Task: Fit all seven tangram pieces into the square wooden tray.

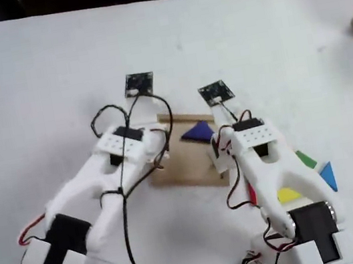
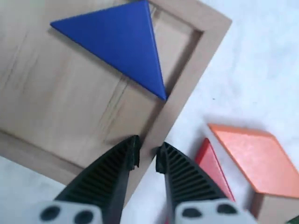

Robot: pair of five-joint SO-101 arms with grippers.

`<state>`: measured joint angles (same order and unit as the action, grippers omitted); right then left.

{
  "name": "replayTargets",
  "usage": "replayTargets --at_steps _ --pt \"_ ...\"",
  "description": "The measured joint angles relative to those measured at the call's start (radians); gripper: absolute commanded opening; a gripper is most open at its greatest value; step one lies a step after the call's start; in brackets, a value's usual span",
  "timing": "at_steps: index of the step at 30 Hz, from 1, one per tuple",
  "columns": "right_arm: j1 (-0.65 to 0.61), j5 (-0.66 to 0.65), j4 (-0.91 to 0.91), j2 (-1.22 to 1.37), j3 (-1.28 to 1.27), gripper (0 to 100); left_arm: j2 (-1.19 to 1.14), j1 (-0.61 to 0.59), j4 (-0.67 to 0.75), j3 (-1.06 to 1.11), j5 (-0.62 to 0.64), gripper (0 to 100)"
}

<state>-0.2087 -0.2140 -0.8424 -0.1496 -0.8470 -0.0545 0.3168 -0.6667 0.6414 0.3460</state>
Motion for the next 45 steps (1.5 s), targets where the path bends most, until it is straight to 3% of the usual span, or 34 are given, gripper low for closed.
replayTargets --at_steps 19,25,32,45 --pt "-0.1 -0.178 0.084 -0.203 -0.173 2.7 0.077 -0.003 0.0 0.048 0.0 2" --pt "-0.12 -0.184 0.074 -0.21 -0.176 19.6 0.207 -0.005 0.048 0.157 0.0 2" --pt "-0.118 -0.135 0.028 -0.221 -0.176 10.5 0.219 0.002 0.161 0.212 0.0 2" --pt "-0.141 -0.118 0.028 -0.158 -0.163 10.1 0.219 0.011 0.161 0.212 0.0 2"
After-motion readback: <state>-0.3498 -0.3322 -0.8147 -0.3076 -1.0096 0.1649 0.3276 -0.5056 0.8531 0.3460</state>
